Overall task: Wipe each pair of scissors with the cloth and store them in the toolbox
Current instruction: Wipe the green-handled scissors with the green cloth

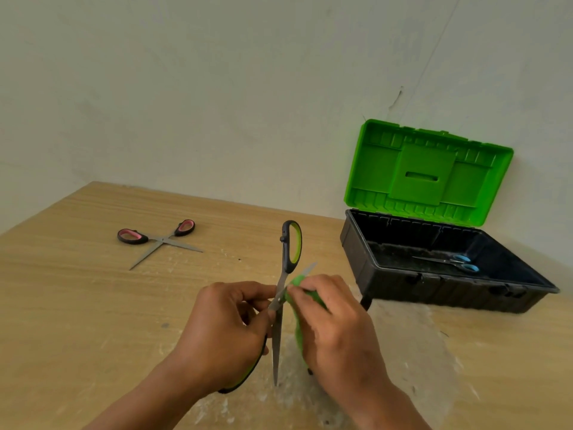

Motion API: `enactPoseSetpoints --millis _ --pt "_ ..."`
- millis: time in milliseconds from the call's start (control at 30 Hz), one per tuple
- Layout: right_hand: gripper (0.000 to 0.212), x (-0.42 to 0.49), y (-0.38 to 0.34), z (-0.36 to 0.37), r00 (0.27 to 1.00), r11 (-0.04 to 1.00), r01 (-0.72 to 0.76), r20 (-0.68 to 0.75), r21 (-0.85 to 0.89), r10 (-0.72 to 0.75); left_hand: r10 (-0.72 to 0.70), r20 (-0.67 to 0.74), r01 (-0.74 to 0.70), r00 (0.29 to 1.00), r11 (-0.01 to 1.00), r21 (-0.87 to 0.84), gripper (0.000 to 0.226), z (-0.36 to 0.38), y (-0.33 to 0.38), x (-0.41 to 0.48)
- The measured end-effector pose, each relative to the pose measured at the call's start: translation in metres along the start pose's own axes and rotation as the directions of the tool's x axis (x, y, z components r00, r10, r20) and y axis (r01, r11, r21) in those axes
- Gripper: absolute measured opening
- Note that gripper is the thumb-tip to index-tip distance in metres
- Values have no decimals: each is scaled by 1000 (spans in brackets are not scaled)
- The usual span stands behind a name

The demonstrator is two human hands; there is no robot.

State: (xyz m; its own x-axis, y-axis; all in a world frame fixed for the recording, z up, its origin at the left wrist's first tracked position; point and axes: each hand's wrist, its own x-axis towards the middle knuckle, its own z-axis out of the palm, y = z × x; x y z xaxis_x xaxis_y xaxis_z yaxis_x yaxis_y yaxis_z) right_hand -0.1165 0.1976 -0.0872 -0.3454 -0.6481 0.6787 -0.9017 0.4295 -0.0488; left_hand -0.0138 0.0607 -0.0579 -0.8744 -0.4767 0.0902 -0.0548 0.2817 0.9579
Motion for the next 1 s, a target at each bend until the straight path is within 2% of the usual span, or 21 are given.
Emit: enactPoseSetpoints --millis 133,200,267,367,500,600,733,833,1000 --pt "29 1 2 -2 999 998 -34 -23 49 35 15 -23 -14 1000 999 32 29 0 -2 2" --pt "27 0 1 0 1000 999 -5 -15 52 6 12 -18 -12 1000 1000 23 27 0 -2 1" --pt "24 0 1 2 1000 997 11 -9 80 -10 -22 -18 22 1000 1000 -22 24 -1 -1 1" --pt "22 2 6 0 999 996 -39 -29 77 41 -103 14 103 995 988 -119 21 -3 1 1" --pt "23 -1 2 1 999 993 47 -27 109 -44 -124 35 128 992 968 -215 18 -4 3 1" --pt "21 2 10 0 997 994 -20 -75 103 27 -143 39 148 989 953 -265 16 -5 2 2" --pt "19 -1 9 -1 995 997 2 -95 77 5 -149 78 167 986 925 -342 16 -5 1 3" --pt "20 2 16 1 983 996 -44 -172 72 56 -164 92 187 982 906 -380 17 -4 -1 5" --pt "24 -2 14 5 976 994 52 -214 100 -29 -177 120 213 977 849 -483 17 -7 1 5"
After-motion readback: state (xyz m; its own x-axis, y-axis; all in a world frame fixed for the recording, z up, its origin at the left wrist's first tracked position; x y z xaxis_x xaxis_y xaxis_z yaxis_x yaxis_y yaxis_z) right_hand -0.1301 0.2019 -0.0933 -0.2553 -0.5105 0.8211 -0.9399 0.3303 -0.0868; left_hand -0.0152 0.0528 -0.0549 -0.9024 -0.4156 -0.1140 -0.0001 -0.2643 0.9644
